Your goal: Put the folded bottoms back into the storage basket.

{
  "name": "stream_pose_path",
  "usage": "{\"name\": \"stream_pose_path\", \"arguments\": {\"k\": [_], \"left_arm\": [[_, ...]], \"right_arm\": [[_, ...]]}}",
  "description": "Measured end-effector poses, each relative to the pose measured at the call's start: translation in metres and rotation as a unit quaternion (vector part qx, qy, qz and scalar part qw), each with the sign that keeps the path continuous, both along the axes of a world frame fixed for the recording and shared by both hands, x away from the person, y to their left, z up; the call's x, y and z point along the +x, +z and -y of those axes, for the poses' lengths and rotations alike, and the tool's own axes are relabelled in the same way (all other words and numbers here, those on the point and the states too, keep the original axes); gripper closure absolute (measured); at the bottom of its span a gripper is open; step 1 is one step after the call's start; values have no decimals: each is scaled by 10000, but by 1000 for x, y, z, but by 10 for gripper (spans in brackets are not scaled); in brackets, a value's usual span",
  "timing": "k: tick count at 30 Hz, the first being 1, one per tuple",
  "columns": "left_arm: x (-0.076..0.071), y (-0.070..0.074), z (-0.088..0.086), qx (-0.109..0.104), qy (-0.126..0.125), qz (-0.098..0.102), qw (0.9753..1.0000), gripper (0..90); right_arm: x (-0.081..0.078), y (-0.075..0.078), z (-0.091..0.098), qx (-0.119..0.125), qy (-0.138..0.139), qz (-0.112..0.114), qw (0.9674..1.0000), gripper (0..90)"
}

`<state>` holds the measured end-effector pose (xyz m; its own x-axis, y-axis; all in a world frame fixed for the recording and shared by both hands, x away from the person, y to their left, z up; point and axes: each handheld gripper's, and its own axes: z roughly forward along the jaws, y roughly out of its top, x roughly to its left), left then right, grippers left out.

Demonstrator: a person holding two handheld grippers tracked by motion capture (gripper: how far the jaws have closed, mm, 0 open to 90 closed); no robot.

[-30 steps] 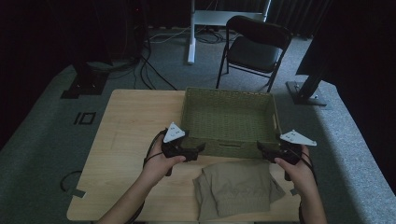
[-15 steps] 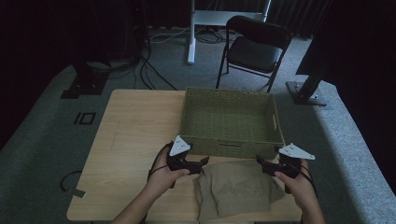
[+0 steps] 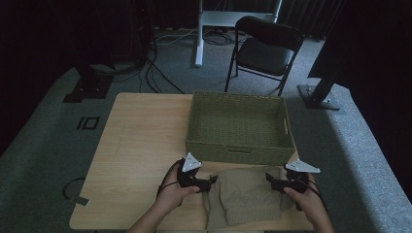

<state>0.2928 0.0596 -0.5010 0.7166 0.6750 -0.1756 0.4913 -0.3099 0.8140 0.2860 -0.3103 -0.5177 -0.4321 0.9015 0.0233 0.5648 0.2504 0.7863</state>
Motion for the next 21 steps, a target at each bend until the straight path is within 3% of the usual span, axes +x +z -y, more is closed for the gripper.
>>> {"name": "stream_pose_path", "arguments": {"k": [8, 14, 21], "left_arm": [[-11, -13, 3, 128, -181, -449, 9987, 194], [-15, -26, 7, 185, -173, -706, 9972, 194], [-9, -40, 17, 177, -163, -930, 9954, 194]], "right_arm": [[-4, -19, 7, 50, -226, -285, 9993, 136], [-5, -26, 2, 70, -169, -388, 9991, 137], [-4, -29, -1, 49, -103, -461, 9989, 142]]}}
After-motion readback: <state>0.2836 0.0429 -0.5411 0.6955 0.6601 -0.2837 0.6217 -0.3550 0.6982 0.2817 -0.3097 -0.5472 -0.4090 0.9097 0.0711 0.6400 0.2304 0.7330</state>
